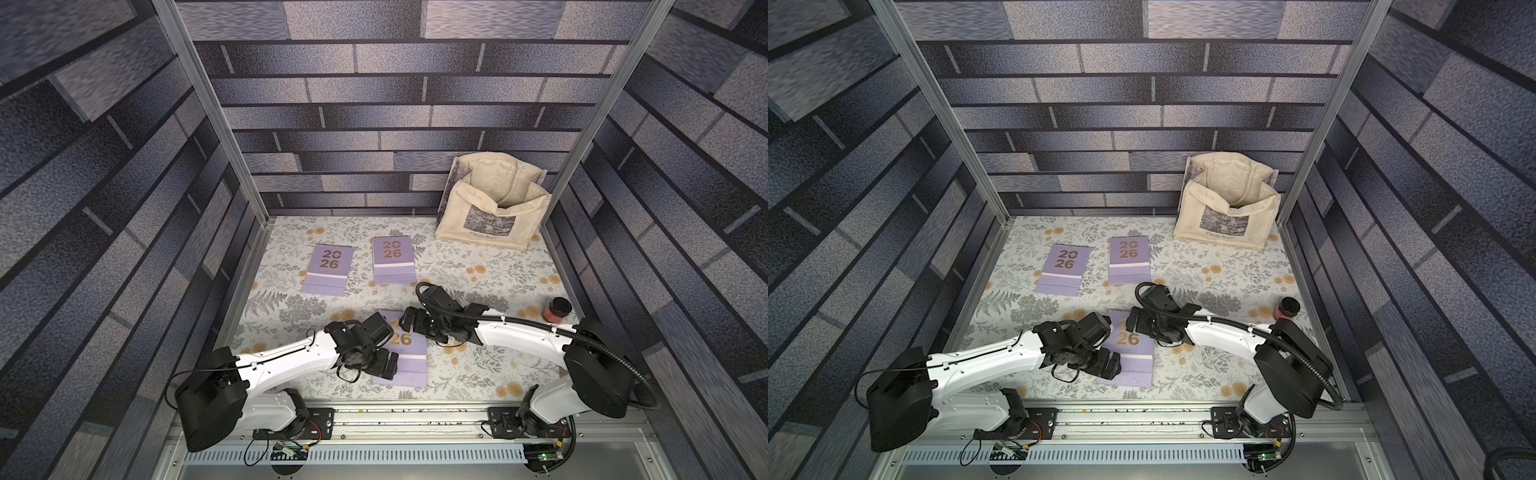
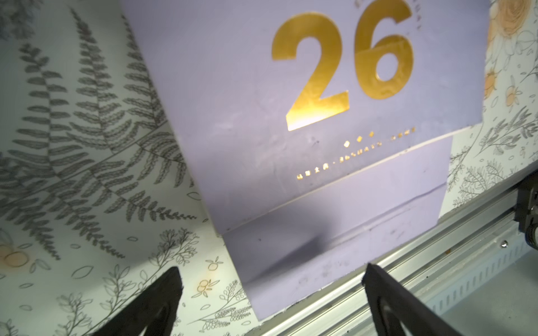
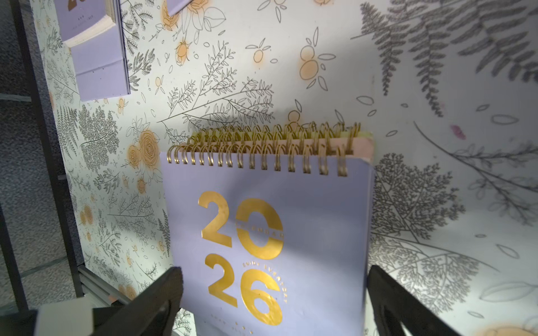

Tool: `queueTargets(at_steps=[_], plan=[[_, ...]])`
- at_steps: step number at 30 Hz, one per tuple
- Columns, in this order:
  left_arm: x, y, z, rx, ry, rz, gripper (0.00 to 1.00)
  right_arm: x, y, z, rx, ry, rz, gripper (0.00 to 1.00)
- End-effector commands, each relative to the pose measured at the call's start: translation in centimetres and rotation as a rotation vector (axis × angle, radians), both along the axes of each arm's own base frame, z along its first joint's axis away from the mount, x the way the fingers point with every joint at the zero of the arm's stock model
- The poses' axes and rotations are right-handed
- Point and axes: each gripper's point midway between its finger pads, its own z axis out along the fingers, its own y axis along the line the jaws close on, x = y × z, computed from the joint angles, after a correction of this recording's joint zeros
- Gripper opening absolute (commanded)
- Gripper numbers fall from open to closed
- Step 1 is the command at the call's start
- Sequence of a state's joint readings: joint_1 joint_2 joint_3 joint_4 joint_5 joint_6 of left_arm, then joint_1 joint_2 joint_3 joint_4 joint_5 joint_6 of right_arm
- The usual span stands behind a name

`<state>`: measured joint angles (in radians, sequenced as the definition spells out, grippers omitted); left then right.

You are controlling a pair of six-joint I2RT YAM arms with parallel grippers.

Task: Stack the calendars
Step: Adjust the calendar at the calendar, then pick up the calendar at the center of the board.

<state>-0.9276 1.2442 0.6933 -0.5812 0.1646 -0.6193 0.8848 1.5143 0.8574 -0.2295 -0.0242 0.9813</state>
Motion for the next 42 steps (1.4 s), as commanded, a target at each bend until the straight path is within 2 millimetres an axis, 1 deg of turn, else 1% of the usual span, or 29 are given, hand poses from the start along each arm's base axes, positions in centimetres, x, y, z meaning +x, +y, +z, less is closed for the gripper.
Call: queueTargets(at_steps=[1,3,5,8,10,13,16,19,21,23,24,26,27,28,30,33,35,38,42], plan=[[0.3,-0.5,1.4,-0.035,-0.033,-0.030,1.00,0.3,-0.1,-0.4,-0.032,0.006,0.004,1.00],[0.3,-0.7,1.3,-0.039,-0.030,-0.032,1.00,0.3,0.0,-0.3,-0.030,0.006,0.006,1.00],[0.5,-0.4,1.3,-0.026,-0.040,-0.024,1.00,0.3,-0.2,-0.4,-0.037,0.008,0.002,1.00],[1.6,0.3,1.8,-0.018,-0.087,0.005,1.00,0.3,-0.7,-0.5,-0.053,0.003,-0.015,1.00],[2.8,1.0,2.7,-0.028,-0.130,0.030,1.00,0.4,-1.4,-0.5,-0.072,-0.010,-0.027,1.00],[5.5,2.1,5.0,-0.072,-0.201,0.083,1.00,0.8,-2.2,0.0,-0.085,-0.034,-0.040,1.00],[9.1,3.3,7.4,-0.136,-0.276,0.178,1.00,1.7,-2.9,0.8,-0.087,-0.057,-0.040,1.00],[12.6,4.3,9.5,-0.215,-0.335,0.285,1.00,3.4,-3.6,2.4,-0.094,-0.103,-0.033,1.00],[14.8,4.9,10.2,-0.278,-0.345,0.359,1.00,4.7,-4.0,3.5,-0.084,-0.131,-0.027,1.00],[16.8,5.2,10.4,-0.336,-0.348,0.391,1.00,6.3,-4.2,4.5,-0.060,-0.151,-0.014,1.00],[17.6,5.4,10.3,-0.337,-0.343,0.401,1.00,7.0,-4.4,4.8,-0.048,-0.159,-0.007,1.00],[19.4,5.5,10.0,-0.306,-0.336,0.383,1.00,8.7,-4.5,5.6,-0.037,-0.176,0.012,1.00],[20.1,5.4,9.8,-0.282,-0.329,0.375,1.00,9.2,-4.6,5.5,-0.038,-0.176,0.023,1.00],[21.0,5.4,9.4,-0.254,-0.324,0.373,1.00,10.6,-4.3,6.5,-0.024,-0.198,0.028,1.00],[22.9,5.2,9.0,-0.227,-0.330,0.370,1.00,12.3,-4.0,6.7,-0.014,-0.205,0.050,1.00],[25.8,4.6,8.5,-0.234,-0.310,0.375,1.00,14.9,-2.9,6.1,-0.002,-0.184,0.089,0.97],[27.5,4.0,8.0,-0.253,-0.294,0.376,1.00,16.5,-2.1,5.3,-0.011,-0.160,0.109,0.95],[29.6,3.3,7.3,-0.250,-0.280,0.366,0.99,18.4,-1.4,4.0,-0.035,-0.155,0.120,0.93],[31.9,2.9,6.5,-0.230,-0.260,0.362,0.99,20.8,-0.9,2.5,-0.011,-0.127,0.113,0.93]])
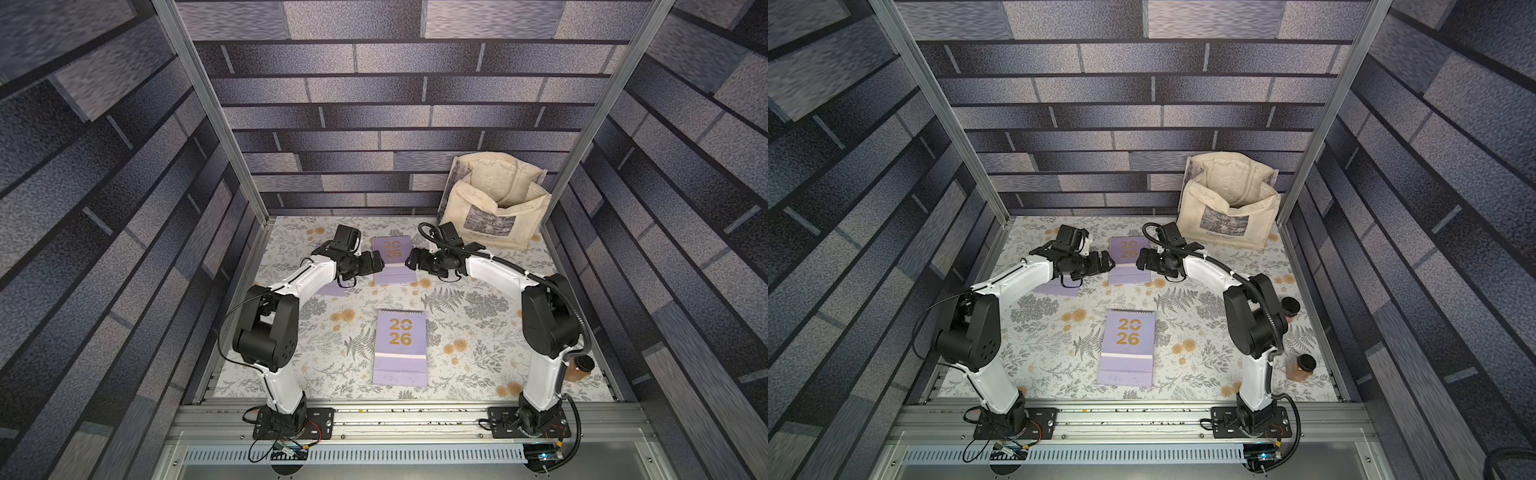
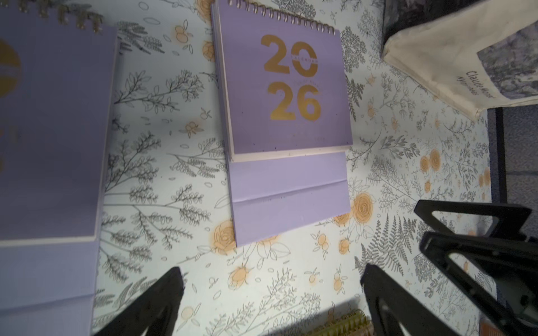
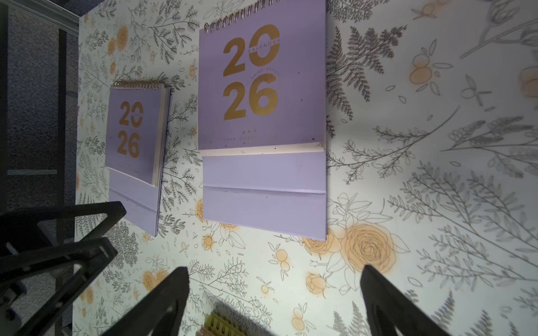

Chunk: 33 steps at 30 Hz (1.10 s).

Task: Stack the calendars
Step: Pick up the calendar at the center of the board.

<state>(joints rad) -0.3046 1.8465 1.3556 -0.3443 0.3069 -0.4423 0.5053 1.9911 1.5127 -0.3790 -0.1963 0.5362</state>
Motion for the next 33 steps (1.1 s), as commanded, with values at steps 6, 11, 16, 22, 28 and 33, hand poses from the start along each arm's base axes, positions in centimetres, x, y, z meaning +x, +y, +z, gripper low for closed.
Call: queueTargets(at_steps=[6,11,16,22,28,33], plan=[[3.5,-0.4,-0.6,0.008,0.011,-0.036,0.98,3.2,0.6,-2.6,-0.005,0.057,0.041,0.93],[5.1,-0.9,-1.8,0.003,0.041,-0.049,0.98,4.8,1.1,-3.5,-0.007,0.071,0.047,0.92],[6.4,-0.8,-3.6,0.020,0.082,-0.045,0.98,5.9,1.2,-4.5,-0.021,0.079,0.045,0.92],[7.1,-0.9,-5.3,0.026,0.123,-0.059,0.98,6.9,1.6,-5.8,-0.011,0.100,0.054,0.91],[7.3,-1.9,-6.0,-0.013,0.145,-0.083,0.97,7.4,2.5,-6.7,0.012,0.119,0.073,0.87],[7.1,-2.4,-6.9,-0.037,0.173,-0.094,0.97,7.4,2.9,-7.2,0.030,0.127,0.086,0.81]])
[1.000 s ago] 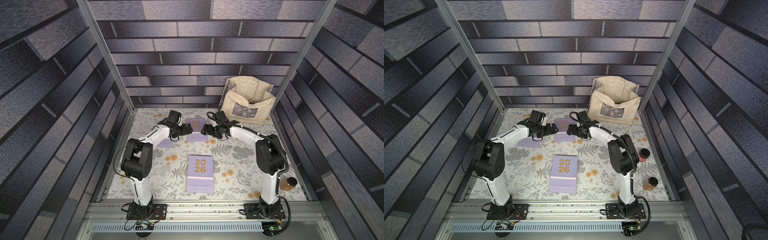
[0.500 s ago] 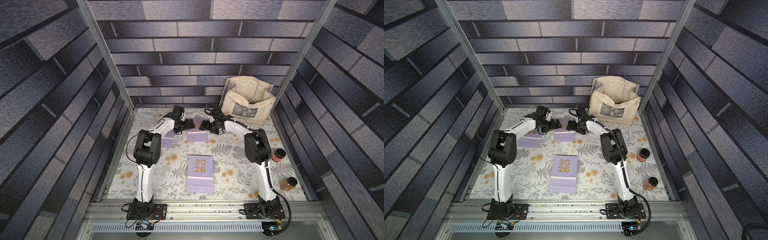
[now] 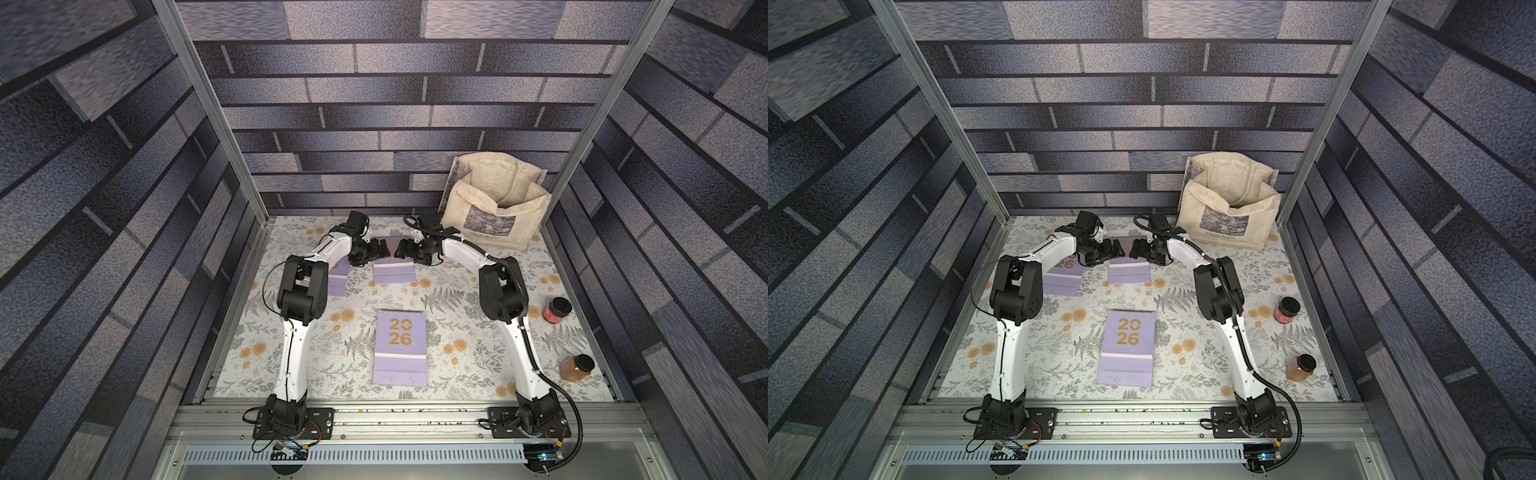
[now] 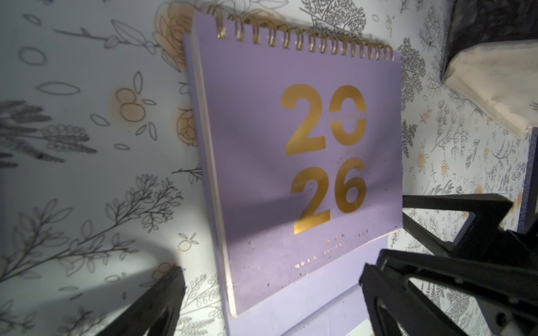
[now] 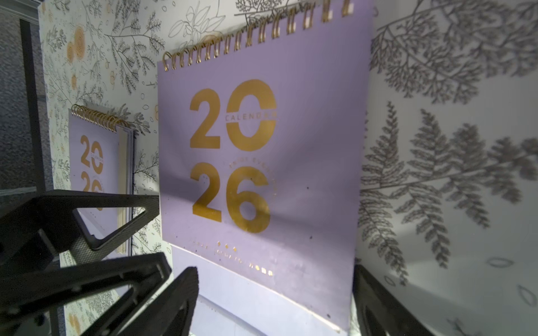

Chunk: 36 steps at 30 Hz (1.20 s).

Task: Stack the calendars
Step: Pick up the calendar at the center of the board.

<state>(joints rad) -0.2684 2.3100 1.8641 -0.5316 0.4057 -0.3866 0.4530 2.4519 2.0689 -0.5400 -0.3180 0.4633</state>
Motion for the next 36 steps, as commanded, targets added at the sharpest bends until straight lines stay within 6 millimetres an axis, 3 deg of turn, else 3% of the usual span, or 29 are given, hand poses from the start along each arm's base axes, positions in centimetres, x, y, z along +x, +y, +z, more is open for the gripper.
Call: queueTargets(at_steps=[1,11,19,27,32,36], plan=[[-0.6,-0.6,-0.9,-0.031,0.044,-0.033,0.96,-0.8,-0.1,-1.9,0.002,0.061,0.017,0.79],[-1.5,-2.3,0.2,-0.211,0.035,-0.102,0.91,-1.0,0.2,0.2,0.083,0.033,0.031,0.52],[-3.7,-2.6,0.3,-0.261,0.039,-0.171,0.88,-1.5,-0.1,0.6,0.149,0.039,0.030,0.43],[-4.8,-2.8,1.6,-0.283,0.004,-0.214,0.84,-2.4,0.1,1.4,0.183,0.036,0.048,0.38],[-5.6,-2.8,2.6,-0.299,-0.038,-0.230,0.79,-2.9,0.5,2.5,0.220,0.030,0.072,0.29],[-5.8,-2.6,2.5,-0.279,-0.049,-0.226,0.75,-3.6,0.1,2.8,0.211,0.029,0.077,0.30]])
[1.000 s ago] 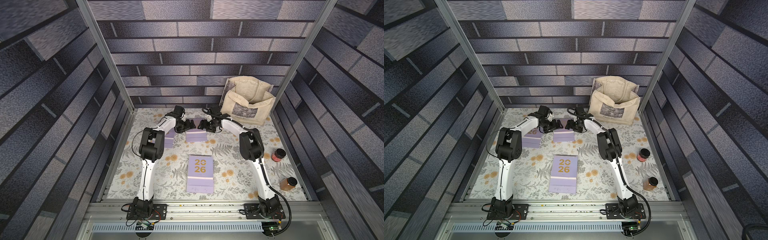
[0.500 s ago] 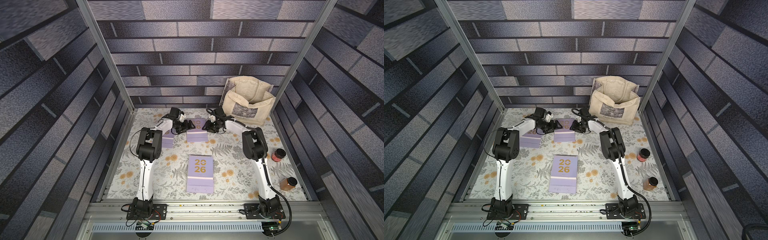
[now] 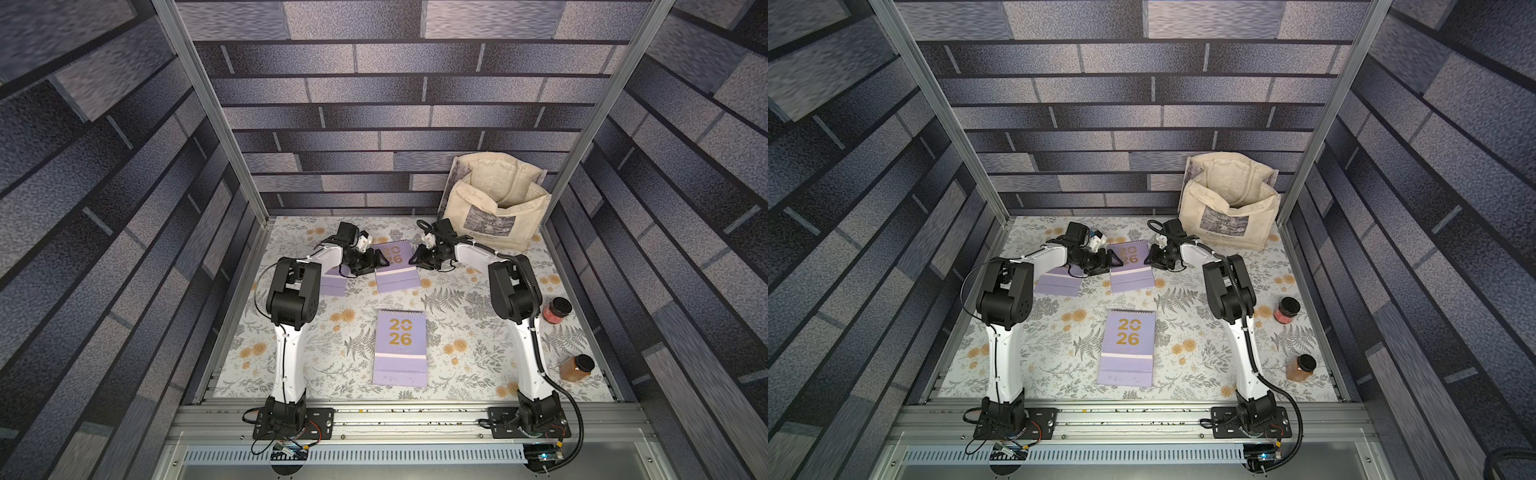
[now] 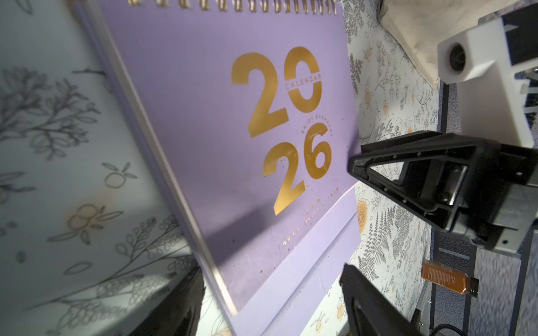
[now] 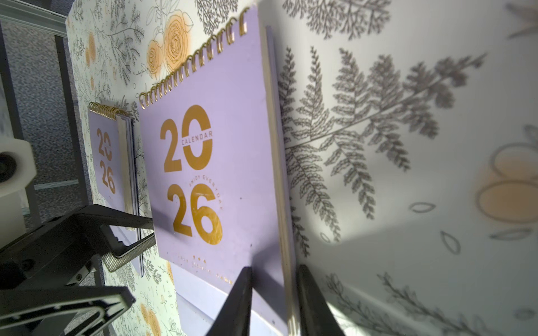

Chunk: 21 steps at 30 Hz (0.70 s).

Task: Stack the calendars
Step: Pick up the calendar at the center of the board.

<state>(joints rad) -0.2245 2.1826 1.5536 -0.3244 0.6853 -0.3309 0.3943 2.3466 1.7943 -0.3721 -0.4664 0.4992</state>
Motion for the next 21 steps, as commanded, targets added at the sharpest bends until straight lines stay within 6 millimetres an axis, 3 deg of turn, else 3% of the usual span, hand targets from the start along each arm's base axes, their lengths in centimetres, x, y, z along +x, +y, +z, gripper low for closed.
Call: queueTargets(at_steps=[1,6,10,15,21], plan=[[-1.2,-2.0,2.4,-0.054,-0.058,-0.082,0.74,-1.5,2.2,3.9,0.082,-0.053,0.079,0.33],[-0.9,-1.4,1.8,-0.013,-0.048,-0.061,0.75,-1.3,0.6,3.5,-0.008,-0.069,0.057,0.57],[-0.8,-0.9,1.2,0.018,-0.032,-0.049,0.77,-0.3,0.2,3.0,-0.004,-0.060,0.041,0.66],[-0.6,-0.8,0.7,0.027,-0.021,-0.043,0.77,0.2,0.2,1.0,-0.028,-0.033,0.052,0.70],[-0.3,-0.9,0.4,0.023,-0.014,-0.044,0.77,-0.3,1.1,-0.6,0.021,0.020,0.085,0.65]])
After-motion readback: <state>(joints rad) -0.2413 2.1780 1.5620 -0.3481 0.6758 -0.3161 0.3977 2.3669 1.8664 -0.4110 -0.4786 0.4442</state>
